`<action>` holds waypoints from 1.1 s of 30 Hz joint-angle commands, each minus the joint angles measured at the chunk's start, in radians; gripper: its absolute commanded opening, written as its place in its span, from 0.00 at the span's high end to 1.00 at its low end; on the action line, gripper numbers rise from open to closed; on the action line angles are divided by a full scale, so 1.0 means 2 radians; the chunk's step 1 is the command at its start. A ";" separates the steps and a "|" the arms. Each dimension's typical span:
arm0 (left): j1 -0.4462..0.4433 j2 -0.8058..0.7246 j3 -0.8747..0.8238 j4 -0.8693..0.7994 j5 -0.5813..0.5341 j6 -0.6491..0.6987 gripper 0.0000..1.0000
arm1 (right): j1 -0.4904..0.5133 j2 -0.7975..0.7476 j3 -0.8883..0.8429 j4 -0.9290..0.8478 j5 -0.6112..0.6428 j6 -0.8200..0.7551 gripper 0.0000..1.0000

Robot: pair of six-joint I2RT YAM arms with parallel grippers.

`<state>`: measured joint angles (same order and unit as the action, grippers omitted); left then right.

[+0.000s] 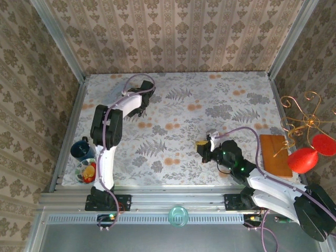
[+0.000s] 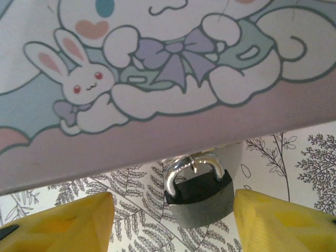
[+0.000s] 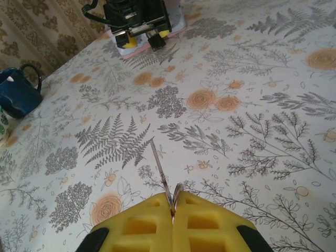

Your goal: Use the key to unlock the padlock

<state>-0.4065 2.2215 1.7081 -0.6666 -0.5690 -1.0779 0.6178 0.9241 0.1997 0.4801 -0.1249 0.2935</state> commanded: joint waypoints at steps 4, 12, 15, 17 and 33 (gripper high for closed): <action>0.008 0.030 0.037 -0.009 0.002 0.023 0.35 | -0.003 0.012 -0.006 0.031 -0.008 0.012 1.00; 0.012 0.041 0.041 0.023 0.019 0.035 0.46 | -0.003 0.010 -0.008 0.028 -0.007 0.012 1.00; 0.013 0.042 0.037 0.026 0.024 0.034 0.52 | -0.003 0.005 -0.007 0.024 -0.005 0.011 1.00; 0.015 0.040 0.031 0.031 0.033 0.032 0.55 | -0.004 0.002 -0.008 0.022 -0.002 0.011 1.00; 0.000 -0.085 -0.127 0.136 0.021 0.072 0.76 | -0.004 -0.030 0.023 -0.034 -0.007 0.046 1.00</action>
<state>-0.3897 2.1258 1.4963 -0.4400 -0.5163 -0.9806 0.6147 0.8764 0.2024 0.4633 -0.1360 0.3496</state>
